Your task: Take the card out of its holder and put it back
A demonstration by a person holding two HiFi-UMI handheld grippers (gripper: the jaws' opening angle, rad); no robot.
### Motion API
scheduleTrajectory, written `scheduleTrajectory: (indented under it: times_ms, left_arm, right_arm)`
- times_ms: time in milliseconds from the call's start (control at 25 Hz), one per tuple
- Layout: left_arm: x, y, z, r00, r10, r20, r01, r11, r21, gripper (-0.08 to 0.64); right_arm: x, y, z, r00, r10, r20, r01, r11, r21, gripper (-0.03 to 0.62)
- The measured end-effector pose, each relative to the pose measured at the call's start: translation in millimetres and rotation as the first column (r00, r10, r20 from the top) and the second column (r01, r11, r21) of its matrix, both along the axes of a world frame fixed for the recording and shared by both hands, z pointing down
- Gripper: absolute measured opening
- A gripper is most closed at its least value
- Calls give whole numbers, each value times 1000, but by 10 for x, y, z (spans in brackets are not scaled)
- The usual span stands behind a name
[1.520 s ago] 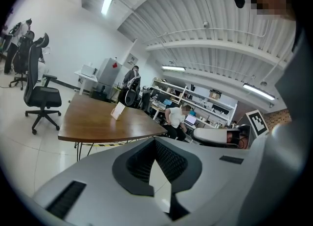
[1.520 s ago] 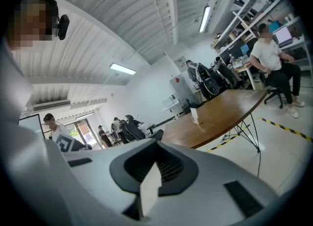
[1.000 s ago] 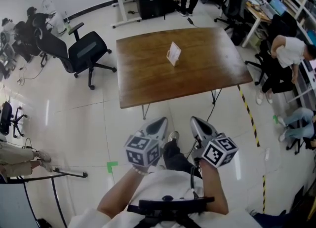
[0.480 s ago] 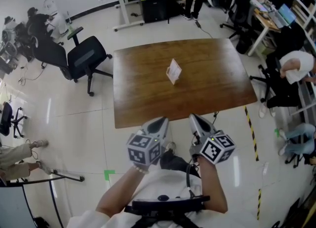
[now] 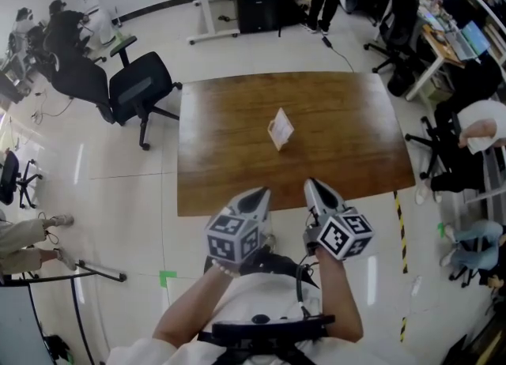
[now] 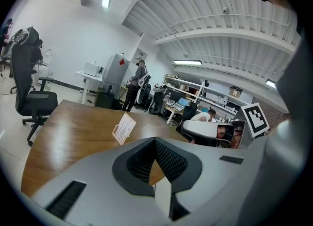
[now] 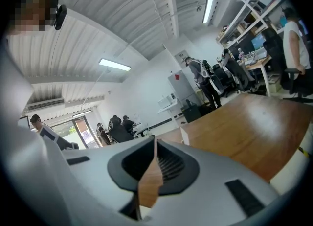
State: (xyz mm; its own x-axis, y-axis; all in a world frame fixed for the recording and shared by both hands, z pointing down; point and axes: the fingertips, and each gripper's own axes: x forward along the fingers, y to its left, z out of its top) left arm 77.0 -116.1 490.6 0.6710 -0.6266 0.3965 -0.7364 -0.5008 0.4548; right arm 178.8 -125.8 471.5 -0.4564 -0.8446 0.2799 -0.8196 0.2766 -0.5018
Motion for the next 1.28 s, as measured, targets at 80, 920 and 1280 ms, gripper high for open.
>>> scheduleTrajectory:
  times_ms: [80,920,1280]
  left_arm:
    - [16,-69,53,1000,-7,-1,7,1000,-14,-5]
    - [14,-1094,574,1000,1,19,1,992,-124,-5]
    - [-1,-1216,774,1000,0,31,5,986,-165,-5]
  right_arm:
    - [32,-103,90,1000,1,-15,-1,1000,-11,114]
    - [85,-1672,1104,976,-25,-218,0,993,-114,184]
    - [-24,-2025,1610,954,-89,-287,34,981,-191,179]
